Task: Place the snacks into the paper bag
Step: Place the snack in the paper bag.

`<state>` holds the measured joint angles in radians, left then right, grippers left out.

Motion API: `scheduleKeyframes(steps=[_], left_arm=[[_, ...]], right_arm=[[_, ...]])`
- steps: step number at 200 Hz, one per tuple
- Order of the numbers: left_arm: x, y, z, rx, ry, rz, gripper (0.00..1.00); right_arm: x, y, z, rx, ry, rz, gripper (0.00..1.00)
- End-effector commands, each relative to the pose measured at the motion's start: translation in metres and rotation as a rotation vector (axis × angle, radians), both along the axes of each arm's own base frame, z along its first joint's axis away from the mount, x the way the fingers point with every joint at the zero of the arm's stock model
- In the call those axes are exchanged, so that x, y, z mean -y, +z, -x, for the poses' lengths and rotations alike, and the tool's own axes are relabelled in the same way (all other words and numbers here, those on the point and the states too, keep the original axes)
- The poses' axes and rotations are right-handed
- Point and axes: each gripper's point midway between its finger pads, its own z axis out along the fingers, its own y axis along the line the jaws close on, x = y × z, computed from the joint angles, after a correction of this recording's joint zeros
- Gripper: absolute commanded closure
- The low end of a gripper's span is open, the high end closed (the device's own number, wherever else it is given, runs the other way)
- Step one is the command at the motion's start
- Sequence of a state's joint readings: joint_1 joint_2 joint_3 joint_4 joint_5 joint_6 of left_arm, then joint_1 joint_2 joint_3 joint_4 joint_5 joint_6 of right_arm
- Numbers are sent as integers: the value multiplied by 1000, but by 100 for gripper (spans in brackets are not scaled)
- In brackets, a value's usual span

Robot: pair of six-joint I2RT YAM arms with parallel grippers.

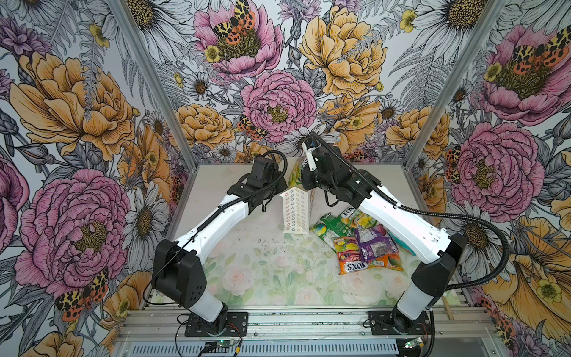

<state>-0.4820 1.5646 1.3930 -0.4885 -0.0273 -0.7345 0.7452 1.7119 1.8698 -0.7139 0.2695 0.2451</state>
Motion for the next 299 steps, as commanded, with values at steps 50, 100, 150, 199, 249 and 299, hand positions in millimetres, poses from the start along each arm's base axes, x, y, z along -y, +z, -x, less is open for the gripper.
scheduleKeyframes(steps=[50,100,150,199,249,299], left_arm=[[7,-3,1,-19,-17,10,100],[8,-2,0,-16,-17,11,100],[8,-1,0,-15,-19,11,100],[9,-2,2,-15,-25,30,100],[12,-3,1,-12,-25,99,97],[12,5,-2,7,-20,114,90]], right_arm=[[4,13,-3,44,-32,17,94],[-5,15,2,28,19,-11,86],[-7,19,5,28,35,-27,79],[-1,34,13,52,51,-45,67],[3,38,27,30,122,-54,38],[16,40,29,24,109,-72,35]])
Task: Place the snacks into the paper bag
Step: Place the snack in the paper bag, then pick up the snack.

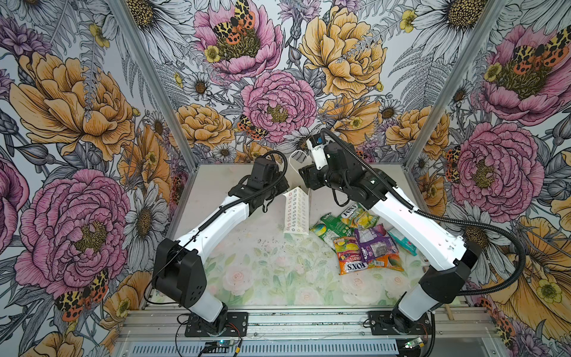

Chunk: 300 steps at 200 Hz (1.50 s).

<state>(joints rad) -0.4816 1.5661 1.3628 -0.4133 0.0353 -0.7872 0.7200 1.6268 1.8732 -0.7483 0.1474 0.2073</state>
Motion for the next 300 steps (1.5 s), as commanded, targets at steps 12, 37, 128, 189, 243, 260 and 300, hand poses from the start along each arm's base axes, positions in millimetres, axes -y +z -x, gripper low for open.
scheduleKeyframes(steps=[12,37,128,189,243,260,300], left_arm=[[-3,7,-2,11,4,26,87],[-3,13,-1,25,4,27,83],[-10,31,-4,65,27,38,78],[-11,47,-10,102,25,45,75],[-12,53,-16,122,29,28,74],[-14,52,-16,122,38,22,74],[-20,45,-18,113,56,7,73]], right_arm=[[9,7,6,4,7,-20,35],[11,3,6,-4,2,-18,35],[15,0,5,-20,-5,-28,34],[17,-4,5,-30,-7,-29,34],[20,-5,5,-32,-15,-28,34],[22,-5,5,-33,-19,-29,34],[23,-6,5,-35,-22,-30,34]])
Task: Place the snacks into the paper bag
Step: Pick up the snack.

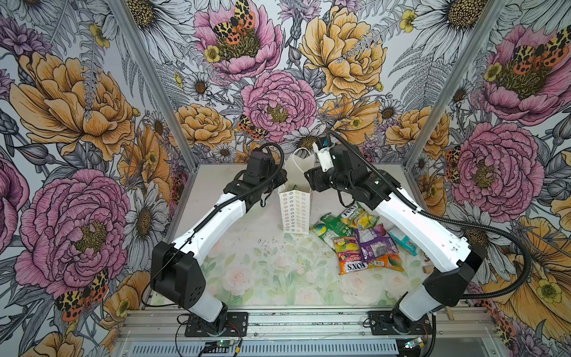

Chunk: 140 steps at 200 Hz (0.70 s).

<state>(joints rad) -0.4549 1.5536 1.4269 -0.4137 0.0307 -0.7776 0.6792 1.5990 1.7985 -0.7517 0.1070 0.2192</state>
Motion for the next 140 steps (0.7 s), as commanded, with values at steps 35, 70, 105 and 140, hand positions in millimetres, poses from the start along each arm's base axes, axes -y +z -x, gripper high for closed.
scheduleKeyframes(steps=[35,70,105,140], left_arm=[[-11,8,-8,36,35,-21,74],[-8,6,-8,32,28,-21,76],[-7,1,-7,23,23,-24,77],[-2,-1,-6,21,2,-25,77]], right_arm=[[8,15,7,19,-8,-39,34],[8,15,7,19,-7,-39,34],[9,14,6,18,-9,-37,34],[9,13,6,16,-8,-37,34]])
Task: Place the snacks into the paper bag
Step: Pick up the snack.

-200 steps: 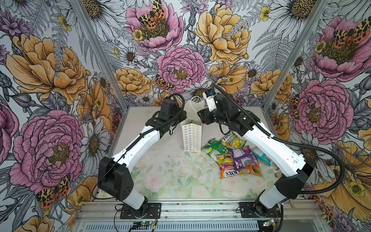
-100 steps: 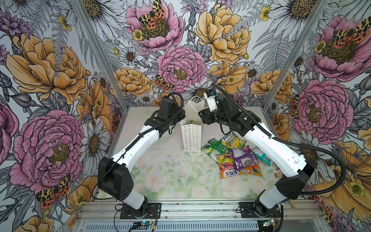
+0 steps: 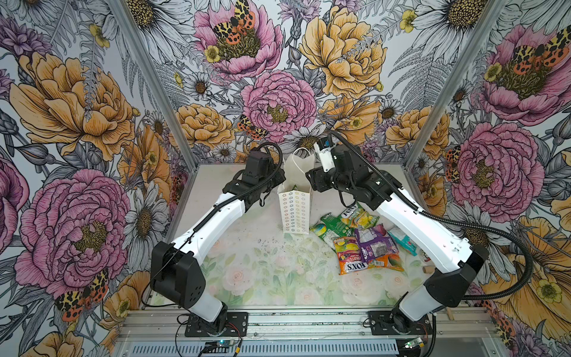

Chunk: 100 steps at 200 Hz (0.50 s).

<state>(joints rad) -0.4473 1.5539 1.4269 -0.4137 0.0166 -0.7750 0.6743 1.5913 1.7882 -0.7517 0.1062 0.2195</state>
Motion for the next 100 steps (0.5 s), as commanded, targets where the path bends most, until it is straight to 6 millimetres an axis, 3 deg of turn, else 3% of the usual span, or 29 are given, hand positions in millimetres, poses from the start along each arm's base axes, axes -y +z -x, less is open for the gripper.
scheduleKeyframes(steps=[1,100], left_arm=[[4,-1,-3,18,-16,-17,77],[10,-6,0,15,-46,-40,66]], right_arm=[[6,14,5,19,-3,-37,34],[6,11,5,9,0,-38,34]])
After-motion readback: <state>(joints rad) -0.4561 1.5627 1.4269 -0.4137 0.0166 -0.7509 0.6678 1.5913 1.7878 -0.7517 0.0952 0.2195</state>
